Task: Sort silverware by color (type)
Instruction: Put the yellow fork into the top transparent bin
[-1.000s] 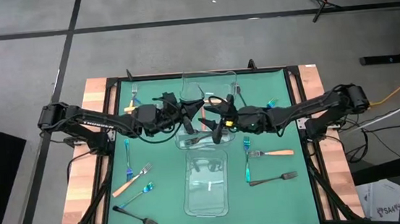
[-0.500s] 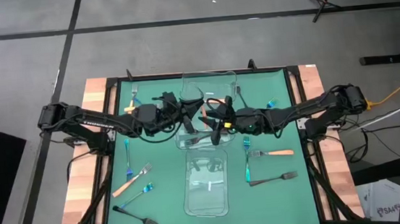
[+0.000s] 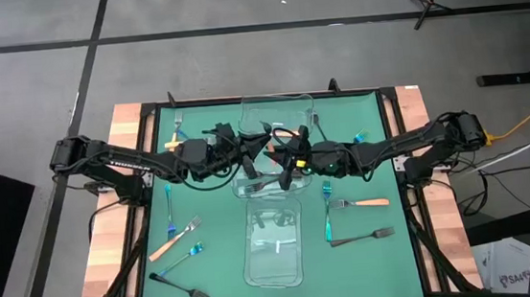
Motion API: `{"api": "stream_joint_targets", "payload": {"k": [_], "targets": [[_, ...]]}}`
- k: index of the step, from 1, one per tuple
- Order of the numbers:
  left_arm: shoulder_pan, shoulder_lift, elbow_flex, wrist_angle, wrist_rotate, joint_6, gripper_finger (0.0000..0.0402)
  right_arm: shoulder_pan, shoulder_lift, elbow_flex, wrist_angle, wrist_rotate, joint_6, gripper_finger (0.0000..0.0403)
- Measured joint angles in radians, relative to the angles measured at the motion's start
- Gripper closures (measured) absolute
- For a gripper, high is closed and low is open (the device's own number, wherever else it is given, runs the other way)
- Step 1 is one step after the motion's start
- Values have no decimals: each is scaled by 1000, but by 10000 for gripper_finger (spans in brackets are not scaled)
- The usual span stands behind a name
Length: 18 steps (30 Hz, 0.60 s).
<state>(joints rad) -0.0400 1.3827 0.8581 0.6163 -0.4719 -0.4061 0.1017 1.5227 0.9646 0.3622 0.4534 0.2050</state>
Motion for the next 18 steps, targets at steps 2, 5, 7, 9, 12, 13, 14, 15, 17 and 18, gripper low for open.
{"api": "stream_joint_targets", "payload": {"k": [2,5,7,9,12,13,14,15,17,18], "targets": [[0,0,0,0,16,-1,377,0,0,0,0,0,0,390],[0,0,0,0,19,-3,369,0,0,0,0,0,-2,390],[0,0,0,-1,22,-4,359,0,0,0,0,-1,-4,390],[0,1,0,-7,23,-5,345,0,-1,0,4,-1,-5,390],[0,2,0,-25,32,-5,324,0,-4,0,3,-1,-19,390],[0,2,0,-38,38,-5,318,0,-5,0,3,-1,-29,390],[0,2,0,-56,40,-5,312,0,-8,0,3,-1,-34,390],[0,2,0,-71,42,-5,306,0,-12,0,-3,-1,-35,390],[0,2,0,-102,49,-5,298,-3,-18,1,-21,-1,-36,390],[0,2,0,-121,56,-4,295,-7,-26,1,-41,-1,-37,390]]}}
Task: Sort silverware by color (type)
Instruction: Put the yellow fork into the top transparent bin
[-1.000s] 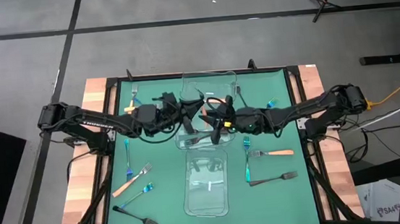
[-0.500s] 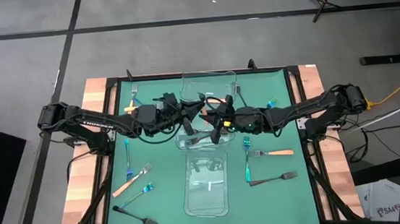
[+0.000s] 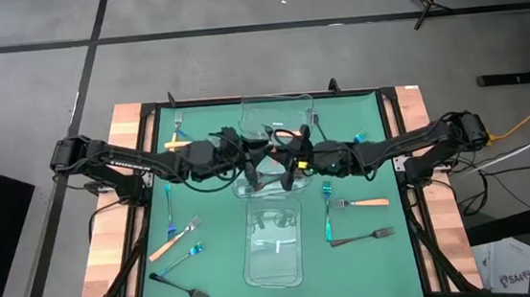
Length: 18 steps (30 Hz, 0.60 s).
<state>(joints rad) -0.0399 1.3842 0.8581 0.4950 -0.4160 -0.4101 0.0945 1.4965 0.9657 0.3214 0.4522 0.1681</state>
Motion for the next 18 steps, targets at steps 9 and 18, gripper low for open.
{"api": "stream_joint_targets", "payload": {"k": [9,18], "targets": [[0,0,0,-193,68,-7,293,-74,-77,1,-198,-5,-29,390],[-24,0,0,-352,153,-32,294,-278,-86,146,-462,-210,-172,390]]}}
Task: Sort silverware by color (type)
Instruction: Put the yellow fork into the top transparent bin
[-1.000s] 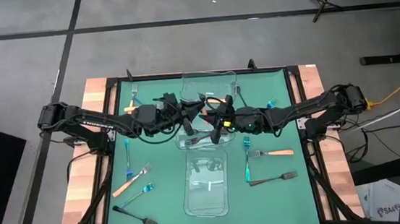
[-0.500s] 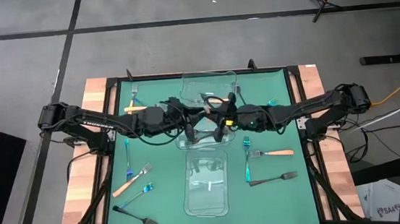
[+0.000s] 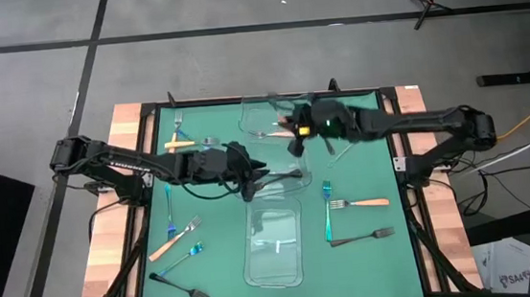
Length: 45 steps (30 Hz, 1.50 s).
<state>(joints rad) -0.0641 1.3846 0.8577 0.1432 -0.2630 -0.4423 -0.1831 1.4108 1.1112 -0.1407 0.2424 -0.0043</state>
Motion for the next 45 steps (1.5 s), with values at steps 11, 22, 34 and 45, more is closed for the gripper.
{"api": "stream_joint_targets", "payload": {"k": [11,22,34,45], "targets": [[-44,0,0,-32,-4,0,294,-311,12,73,-104,-268,-166,386],[-49,0,0,-32,-8,1,294,-492,186,73,-95,-537,-267,387],[-49,0,0,-32,-9,1,294,-492,364,72,-94,-593,-317,386],[-49,0,0,-38,-17,2,294,-492,440,73,-85,-594,-322,386]]}}
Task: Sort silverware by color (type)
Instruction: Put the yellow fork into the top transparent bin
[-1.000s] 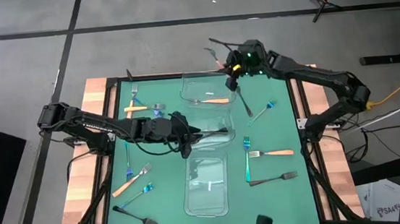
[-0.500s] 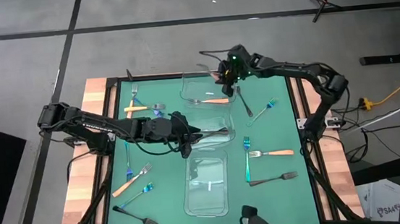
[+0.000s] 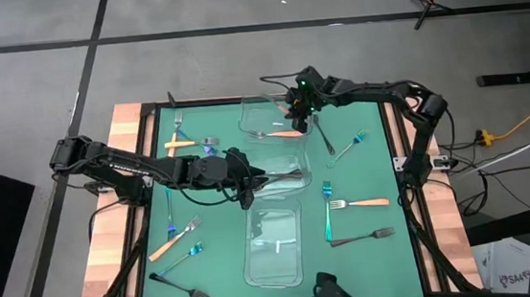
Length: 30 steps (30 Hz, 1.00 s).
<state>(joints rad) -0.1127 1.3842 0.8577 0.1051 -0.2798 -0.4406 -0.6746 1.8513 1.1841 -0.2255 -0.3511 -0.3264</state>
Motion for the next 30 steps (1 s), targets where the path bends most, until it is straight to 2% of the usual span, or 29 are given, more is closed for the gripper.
{"api": "stream_joint_targets", "payload": {"k": [23,30], "targets": [[0,0,0,0,0,0,294,1,14,1,4,10,-7,367],[0,0,0,0,0,0,294,1,17,-1,5,53,-19,366]]}}
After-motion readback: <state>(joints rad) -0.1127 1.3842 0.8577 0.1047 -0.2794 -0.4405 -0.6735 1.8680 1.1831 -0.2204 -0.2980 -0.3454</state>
